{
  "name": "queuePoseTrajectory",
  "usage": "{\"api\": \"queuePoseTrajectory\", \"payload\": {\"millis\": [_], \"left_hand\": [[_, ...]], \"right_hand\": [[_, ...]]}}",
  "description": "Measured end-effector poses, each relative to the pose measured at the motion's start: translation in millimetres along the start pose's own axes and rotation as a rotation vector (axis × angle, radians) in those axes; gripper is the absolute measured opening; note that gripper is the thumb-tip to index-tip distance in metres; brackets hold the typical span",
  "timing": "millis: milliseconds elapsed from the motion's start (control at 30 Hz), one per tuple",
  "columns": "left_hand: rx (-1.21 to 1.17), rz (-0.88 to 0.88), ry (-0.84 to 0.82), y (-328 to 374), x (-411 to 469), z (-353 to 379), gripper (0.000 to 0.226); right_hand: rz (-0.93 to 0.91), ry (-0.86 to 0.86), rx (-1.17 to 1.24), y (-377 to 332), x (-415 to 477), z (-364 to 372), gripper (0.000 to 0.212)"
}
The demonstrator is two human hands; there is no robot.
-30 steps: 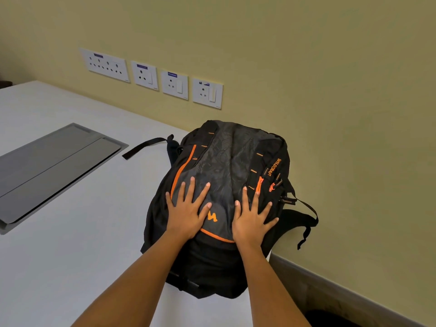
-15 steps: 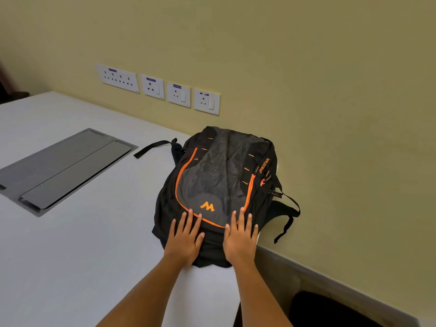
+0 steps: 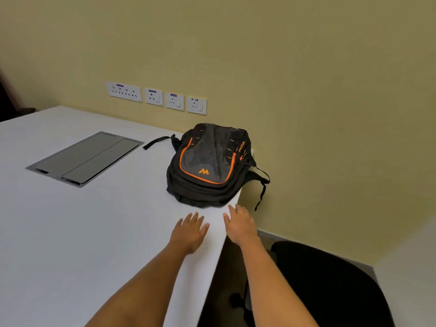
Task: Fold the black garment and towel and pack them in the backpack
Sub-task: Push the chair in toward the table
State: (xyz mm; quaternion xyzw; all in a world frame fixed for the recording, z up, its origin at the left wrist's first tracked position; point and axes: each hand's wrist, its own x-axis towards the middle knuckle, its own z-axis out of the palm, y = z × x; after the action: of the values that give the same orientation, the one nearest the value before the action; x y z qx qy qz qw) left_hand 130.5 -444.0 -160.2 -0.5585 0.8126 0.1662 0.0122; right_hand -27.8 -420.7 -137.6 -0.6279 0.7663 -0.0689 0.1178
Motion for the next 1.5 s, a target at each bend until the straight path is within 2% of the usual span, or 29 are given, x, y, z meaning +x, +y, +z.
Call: {"api": "queuePoseTrajectory", "payload": {"millis": [133,467,667,867,967,1167,1300,1500], "left_hand": [[0.015,0.092,0.095,32.2,-52.7,-23.7,0.053],[-0.019,0.326,0.178,167.5,-158.8,-61.3,0.049],[-0.050,0.382,0.089,263.3,-217.9,-49.3,0.053],[-0.053,0.369,0.004,339.7,-282.1,-11.2,0.064],[0.000,0.365,-0.021,360.8,-312.3,9.2,0.063],[0.055,0.382,0.044,377.3,-343.1,23.0,0.054],[0.083,0.341,0.047,377.8,-342.2,24.3,0.051],[0.107,0.211,-0.059,385.3,-326.1,19.7,0.053]], "right_hand": [[0.079,0.099,-0.048,16.7,-67.6,-42.6,0.046],[0.282,0.148,-0.174,99.5,-229.2,-143.9,0.050],[0.397,0.074,-0.180,171.1,-319.6,-160.9,0.053],[0.424,-0.065,-0.136,232.5,-394.3,-160.8,0.056],[0.415,-0.120,-0.064,250.4,-422.1,-156.0,0.057],[0.334,-0.023,-0.021,258.1,-453.1,-150.1,0.055],[0.360,0.070,0.005,253.2,-456.9,-146.7,0.056],[0.455,0.129,-0.045,251.0,-447.1,-141.3,0.054]]}}
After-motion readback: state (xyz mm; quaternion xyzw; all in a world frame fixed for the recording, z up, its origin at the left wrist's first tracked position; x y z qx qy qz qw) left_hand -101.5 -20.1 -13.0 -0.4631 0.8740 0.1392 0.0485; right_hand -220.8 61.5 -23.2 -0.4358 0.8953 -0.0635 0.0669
